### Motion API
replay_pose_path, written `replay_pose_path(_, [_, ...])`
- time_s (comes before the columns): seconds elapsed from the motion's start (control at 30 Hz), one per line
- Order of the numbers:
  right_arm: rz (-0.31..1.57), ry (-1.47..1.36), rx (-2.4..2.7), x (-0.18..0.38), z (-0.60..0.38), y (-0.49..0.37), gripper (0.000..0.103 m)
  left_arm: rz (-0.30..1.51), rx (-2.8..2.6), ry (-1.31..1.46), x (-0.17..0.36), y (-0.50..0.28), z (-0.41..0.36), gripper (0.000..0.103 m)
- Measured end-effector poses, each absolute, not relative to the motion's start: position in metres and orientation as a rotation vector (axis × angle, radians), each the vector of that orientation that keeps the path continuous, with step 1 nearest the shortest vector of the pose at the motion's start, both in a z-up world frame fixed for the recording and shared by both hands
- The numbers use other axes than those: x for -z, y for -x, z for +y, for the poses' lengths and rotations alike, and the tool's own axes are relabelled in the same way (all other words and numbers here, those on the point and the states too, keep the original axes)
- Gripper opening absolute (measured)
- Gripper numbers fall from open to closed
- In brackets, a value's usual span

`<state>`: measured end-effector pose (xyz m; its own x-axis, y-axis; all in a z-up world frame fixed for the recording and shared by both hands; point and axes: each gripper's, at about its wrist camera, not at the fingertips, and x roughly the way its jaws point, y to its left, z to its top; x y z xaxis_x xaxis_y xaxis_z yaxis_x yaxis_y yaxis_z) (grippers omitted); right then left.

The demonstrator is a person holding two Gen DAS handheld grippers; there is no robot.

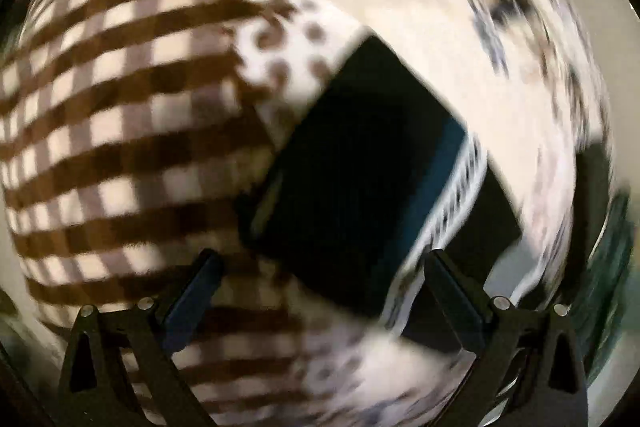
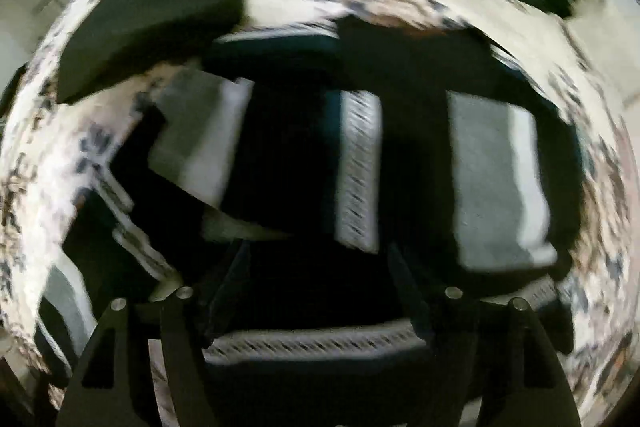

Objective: Fold small clothes

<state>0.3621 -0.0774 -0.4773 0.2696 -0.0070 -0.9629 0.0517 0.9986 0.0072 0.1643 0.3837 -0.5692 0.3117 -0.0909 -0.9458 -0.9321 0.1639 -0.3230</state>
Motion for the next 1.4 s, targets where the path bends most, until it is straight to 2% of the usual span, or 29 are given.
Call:
replay_pose_path(0.03, [1.309, -0.041, 0.068, 0.481, -0.087, -0.354, 0.073, 1.055, -0.851, 1.263, 0.567, -0.163, 0.387, 0.093])
replay_pose_path(0.07, [1.314, -0.046, 0.087, 0.481, -0.093, -0.348, 0.074, 1.023, -0.891, 1.247, 0.562, -0.164, 0.390, 0.075])
replay_pose_path(0.1, [1.321, -0.043, 0.113, 0.481, -0.099, -0.346, 0.082, 0.991, -0.919, 1.216, 0.555, -0.166, 0.392, 0.062])
replay_pose_path(0.13, [1.328, -0.034, 0.141, 0.484, -0.104, -0.343, 0.085, 0.971, -0.932, 1.172, 0.548, -0.169, 0.393, 0.020])
replay_pose_path(0.17, [1.333, -0.028, 0.167, 0.486, -0.111, -0.340, 0.089, 0.946, -0.926, 1.116, 0.539, -0.175, 0.394, 0.007])
replay_pose_path(0.27, [1.309, -0.007, 0.217, 0.485, -0.122, -0.338, 0.090, 0.912, -0.922, 0.997, 0.518, -0.189, 0.394, 0.007])
replay_pose_path(0.37, [1.285, 0.048, 0.233, 0.485, -0.129, -0.344, 0.097, 0.891, -0.866, 0.831, 0.489, -0.207, 0.381, 0.007])
replay_pose_path(0.47, [1.260, 0.059, 0.228, 0.483, -0.138, -0.353, 0.097, 0.868, -0.801, 0.670, 0.458, -0.235, 0.358, 0.007])
replay_pose_path(0.63, [1.284, -0.047, 0.192, 0.480, -0.173, -0.360, 0.097, 0.821, -0.588, 0.418, 0.399, -0.300, 0.274, 0.007])
replay_pose_path(0.73, [1.305, -0.131, 0.174, 0.480, -0.209, -0.356, 0.097, 0.809, -0.379, 0.332, 0.376, -0.344, 0.189, 0.007])
replay_pose_path(0.97, [1.335, -0.193, 0.201, 0.486, -0.314, -0.339, 0.097, 0.872, -0.003, 0.178, 0.383, -0.411, -0.017, 0.007])
replay_pose_path(1.07, [1.330, -0.235, 0.233, 0.484, -0.358, -0.332, 0.097, 0.938, 0.143, 0.112, 0.409, -0.417, -0.111, 0.007])
replay_pose_path(1.2, [1.336, -0.268, 0.272, 0.487, -0.414, -0.326, 0.097, 1.027, 0.254, 0.060, 0.443, -0.412, -0.186, 0.008])
replay_pose_path(1.3, [1.344, -0.278, 0.293, 0.489, -0.448, -0.325, 0.097, 1.107, 0.320, 0.044, 0.463, -0.414, -0.219, 0.019])
replay_pose_path(1.33, [1.347, -0.297, 0.287, 0.489, -0.460, -0.324, 0.097, 1.120, 0.340, 0.049, 0.465, -0.413, -0.222, 0.041])
replay_pose_path(1.37, [1.348, -0.313, 0.276, 0.489, -0.467, -0.324, 0.097, 1.124, 0.353, 0.064, 0.464, -0.412, -0.219, 0.073])
replay_pose_path(1.4, [1.347, -0.331, 0.263, 0.487, -0.473, -0.325, 0.097, 1.116, 0.348, 0.074, 0.460, -0.408, -0.210, 0.087])
